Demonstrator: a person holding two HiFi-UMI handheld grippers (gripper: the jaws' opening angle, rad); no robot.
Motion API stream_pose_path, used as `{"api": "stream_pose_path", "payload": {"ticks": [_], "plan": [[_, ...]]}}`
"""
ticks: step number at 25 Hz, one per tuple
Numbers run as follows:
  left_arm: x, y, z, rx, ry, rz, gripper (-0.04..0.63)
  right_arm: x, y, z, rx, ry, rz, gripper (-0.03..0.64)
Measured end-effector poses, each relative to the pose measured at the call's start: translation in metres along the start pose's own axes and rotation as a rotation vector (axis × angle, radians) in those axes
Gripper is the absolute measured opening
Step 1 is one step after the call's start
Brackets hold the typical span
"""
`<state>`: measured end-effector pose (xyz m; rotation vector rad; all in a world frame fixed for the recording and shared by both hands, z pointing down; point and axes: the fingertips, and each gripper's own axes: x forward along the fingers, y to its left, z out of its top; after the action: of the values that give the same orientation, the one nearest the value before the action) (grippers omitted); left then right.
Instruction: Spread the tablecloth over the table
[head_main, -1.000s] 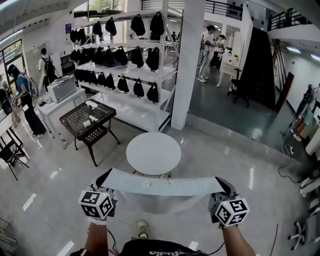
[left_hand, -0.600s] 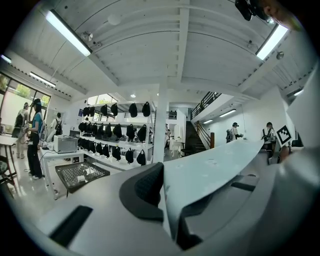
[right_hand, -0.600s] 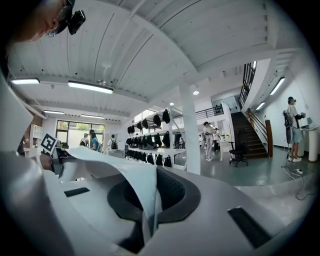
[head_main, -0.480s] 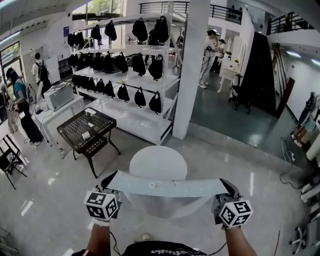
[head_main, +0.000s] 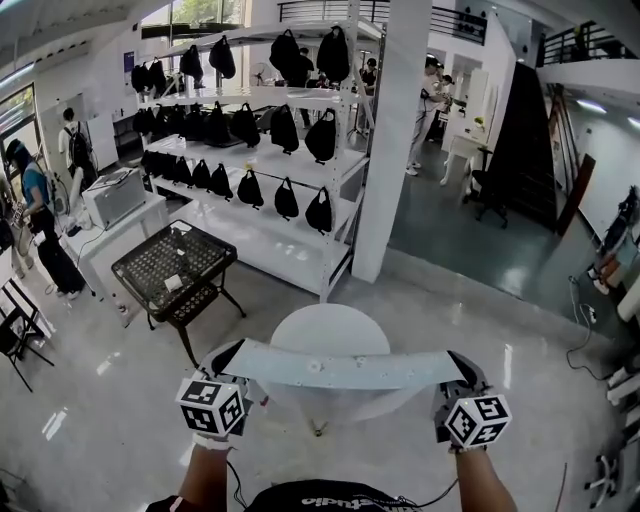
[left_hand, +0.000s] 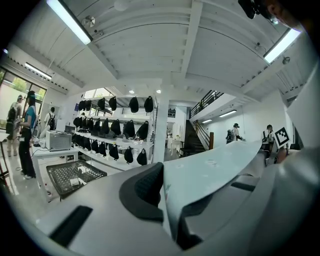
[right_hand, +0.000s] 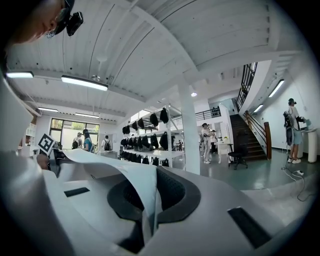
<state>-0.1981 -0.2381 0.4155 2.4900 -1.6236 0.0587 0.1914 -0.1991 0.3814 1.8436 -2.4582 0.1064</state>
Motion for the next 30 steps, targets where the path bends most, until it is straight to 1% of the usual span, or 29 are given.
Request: {"api": "stream_pose_path", "payload": {"ticks": [7, 17, 19, 23, 30], "plan": [[0.029, 0.022, 0.006, 0.013, -0.009, -0.023, 0.023, 0.034, -0.001, 0.003, 0.003, 0.002, -0.015, 0.028], [0.064, 0.025, 0.006, -0.033, -0.007, -0.047, 0.023, 0.055, -0.018, 0.007, -0.011, 0.0, -0.031, 0.028], [0.072, 0.025, 0.007, -0.045, -0.005, -0.043, 0.023, 0.063, -0.023, 0.009, -0.007, -0.006, -0.027, 0.028], [0.089, 0.032, 0.01, -0.096, -0.015, -0.029, 0.023, 0.086, -0.03, 0.011, -0.007, -0.014, 0.0, 0.028], [0.134, 0.05, 0.03, -0.064, -0.051, 0.019, 0.023, 0.146, -0.051, 0.016, -0.014, -0.022, 0.052, 0.028]]}}
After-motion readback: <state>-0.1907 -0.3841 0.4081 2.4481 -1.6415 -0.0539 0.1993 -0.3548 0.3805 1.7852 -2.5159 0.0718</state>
